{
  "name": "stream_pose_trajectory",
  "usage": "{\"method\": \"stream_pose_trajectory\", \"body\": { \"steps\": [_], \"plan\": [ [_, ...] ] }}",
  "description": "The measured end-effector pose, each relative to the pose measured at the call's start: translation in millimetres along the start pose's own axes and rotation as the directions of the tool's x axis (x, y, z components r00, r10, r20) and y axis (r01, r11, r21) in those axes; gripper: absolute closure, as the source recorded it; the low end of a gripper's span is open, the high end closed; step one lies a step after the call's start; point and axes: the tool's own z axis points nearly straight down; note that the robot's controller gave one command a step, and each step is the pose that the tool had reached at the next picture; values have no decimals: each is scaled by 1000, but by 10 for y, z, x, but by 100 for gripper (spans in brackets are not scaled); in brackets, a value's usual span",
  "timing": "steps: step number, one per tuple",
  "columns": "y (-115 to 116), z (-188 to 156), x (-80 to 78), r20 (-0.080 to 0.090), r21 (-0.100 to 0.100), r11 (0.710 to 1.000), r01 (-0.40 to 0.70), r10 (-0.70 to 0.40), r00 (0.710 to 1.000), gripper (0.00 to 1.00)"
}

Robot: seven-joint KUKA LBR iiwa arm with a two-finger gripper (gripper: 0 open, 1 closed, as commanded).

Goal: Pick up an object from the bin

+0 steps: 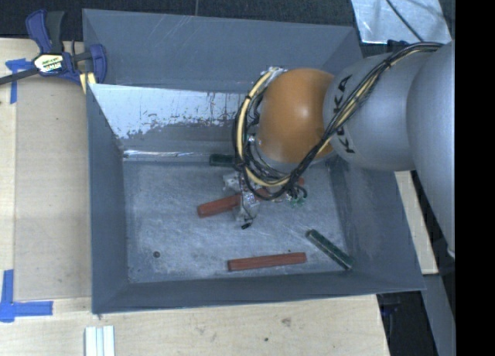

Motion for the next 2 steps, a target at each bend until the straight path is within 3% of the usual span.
{"method": "stream_pose_trajectory", "body": {
  "steps": [1, 2],
  "plan": [
    [-129, -951, -96, 1, 1, 979, 202, -202, 979, 100],
    [-150, -1871, -126, 9, 5, 973, 230, -230, 973, 100]
  ]
}}
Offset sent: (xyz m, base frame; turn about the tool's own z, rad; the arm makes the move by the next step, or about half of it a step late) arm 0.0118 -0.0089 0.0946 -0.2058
